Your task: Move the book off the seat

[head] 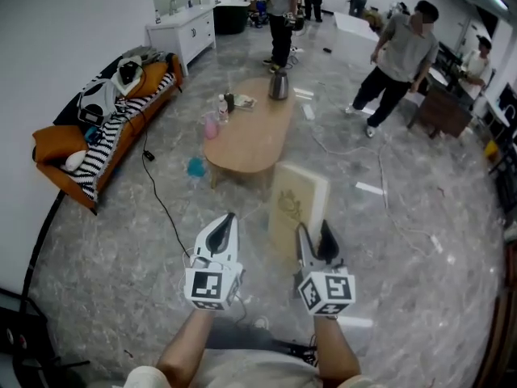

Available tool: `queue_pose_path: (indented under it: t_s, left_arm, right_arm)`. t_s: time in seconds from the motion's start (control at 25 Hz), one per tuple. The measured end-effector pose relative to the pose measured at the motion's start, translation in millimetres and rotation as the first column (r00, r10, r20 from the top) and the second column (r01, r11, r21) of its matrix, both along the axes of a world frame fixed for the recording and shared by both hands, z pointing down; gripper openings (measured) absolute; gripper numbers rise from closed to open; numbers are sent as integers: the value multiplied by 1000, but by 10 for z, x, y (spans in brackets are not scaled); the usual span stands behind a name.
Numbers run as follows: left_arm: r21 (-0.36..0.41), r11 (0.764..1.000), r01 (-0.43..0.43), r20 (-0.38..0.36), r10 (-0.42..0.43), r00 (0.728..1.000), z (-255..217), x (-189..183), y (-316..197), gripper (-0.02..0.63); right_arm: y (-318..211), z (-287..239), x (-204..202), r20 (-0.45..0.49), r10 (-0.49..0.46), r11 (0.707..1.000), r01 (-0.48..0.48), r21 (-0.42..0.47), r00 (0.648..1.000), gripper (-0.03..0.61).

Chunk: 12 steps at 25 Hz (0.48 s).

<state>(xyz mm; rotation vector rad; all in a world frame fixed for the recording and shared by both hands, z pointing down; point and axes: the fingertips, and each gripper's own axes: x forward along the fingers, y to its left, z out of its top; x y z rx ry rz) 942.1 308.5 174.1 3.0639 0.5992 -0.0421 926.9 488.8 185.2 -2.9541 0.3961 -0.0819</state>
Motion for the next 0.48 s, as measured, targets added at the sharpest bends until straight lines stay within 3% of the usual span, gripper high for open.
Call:
queue_pose_path:
  t_s: [0.48]
  left_arm:
    - [-2, 1000, 21, 24, -21, 999, 167, 818, 232, 6]
  right_arm:
    - [204, 244, 830, 56, -26, 1000, 25, 4, 998, 222]
